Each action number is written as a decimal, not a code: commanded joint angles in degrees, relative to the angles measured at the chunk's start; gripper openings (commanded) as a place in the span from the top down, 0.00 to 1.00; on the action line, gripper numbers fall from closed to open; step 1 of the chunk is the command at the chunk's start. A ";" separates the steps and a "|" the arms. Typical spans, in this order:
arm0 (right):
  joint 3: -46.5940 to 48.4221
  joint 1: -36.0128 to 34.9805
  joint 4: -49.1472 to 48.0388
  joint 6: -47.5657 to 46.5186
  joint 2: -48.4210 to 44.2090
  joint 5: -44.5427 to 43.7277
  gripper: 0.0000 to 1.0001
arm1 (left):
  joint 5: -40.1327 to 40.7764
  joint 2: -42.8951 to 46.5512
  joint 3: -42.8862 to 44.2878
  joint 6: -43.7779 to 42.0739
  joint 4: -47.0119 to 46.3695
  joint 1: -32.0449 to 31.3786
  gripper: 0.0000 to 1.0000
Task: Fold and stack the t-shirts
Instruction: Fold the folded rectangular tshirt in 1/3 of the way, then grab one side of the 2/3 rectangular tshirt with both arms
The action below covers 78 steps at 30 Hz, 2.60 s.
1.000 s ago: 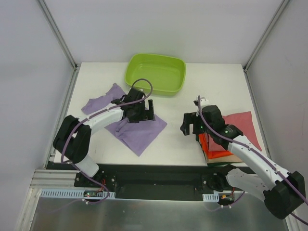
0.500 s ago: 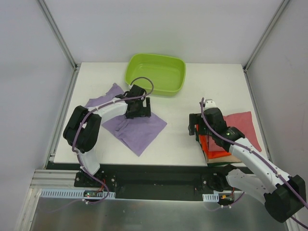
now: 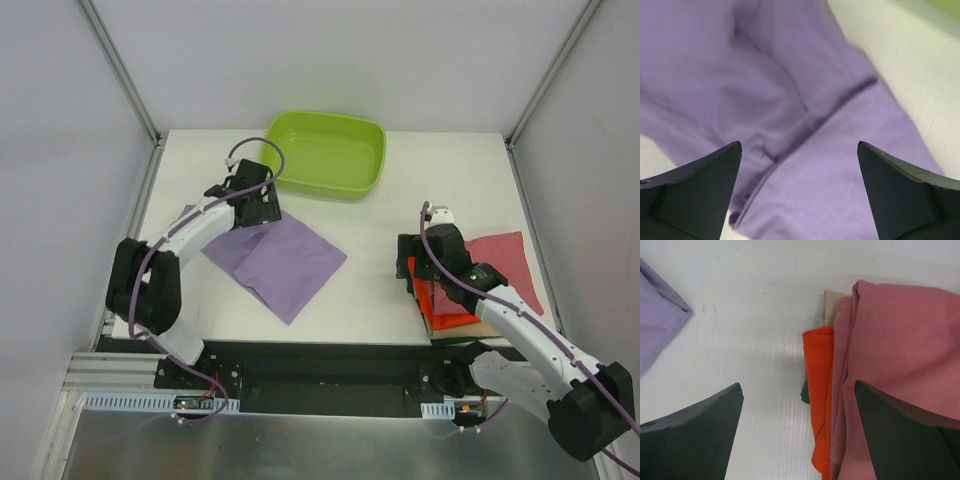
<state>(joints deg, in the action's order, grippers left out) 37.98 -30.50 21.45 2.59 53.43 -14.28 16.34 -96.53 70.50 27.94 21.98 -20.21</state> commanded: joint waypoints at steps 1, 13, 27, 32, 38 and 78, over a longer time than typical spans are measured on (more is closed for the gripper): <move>-0.10 0.53 -4.04 3.38 1.67 3.63 0.04 | -2.10 13.36 -7.81 0.54 2.64 -6.57 0.01; 5.17 0.88 -9.50 12.08 12.91 21.04 0.04 | -9.66 25.78 -26.98 5.97 -0.53 -32.86 0.03; 11.85 0.62 -12.40 19.20 29.70 30.01 0.04 | -3.24 18.31 -28.66 4.93 1.58 -42.11 0.42; 13.87 0.27 -13.45 20.87 33.31 30.55 0.01 | -3.42 16.12 -27.88 4.23 2.02 -44.39 0.46; 15.02 -1.14 -15.04 22.11 36.30 30.98 0.04 | 1.93 10.67 -25.07 3.26 5.00 -45.54 0.50; 19.68 -5.01 -18.64 25.01 48.61 26.24 0.50 | 4.06 7.14 -24.09 6.51 6.33 -47.20 1.00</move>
<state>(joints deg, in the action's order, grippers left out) 55.61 -35.59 4.60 26.30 100.47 14.94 23.70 -89.86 48.07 32.67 27.03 -66.22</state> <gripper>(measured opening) 0.526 0.009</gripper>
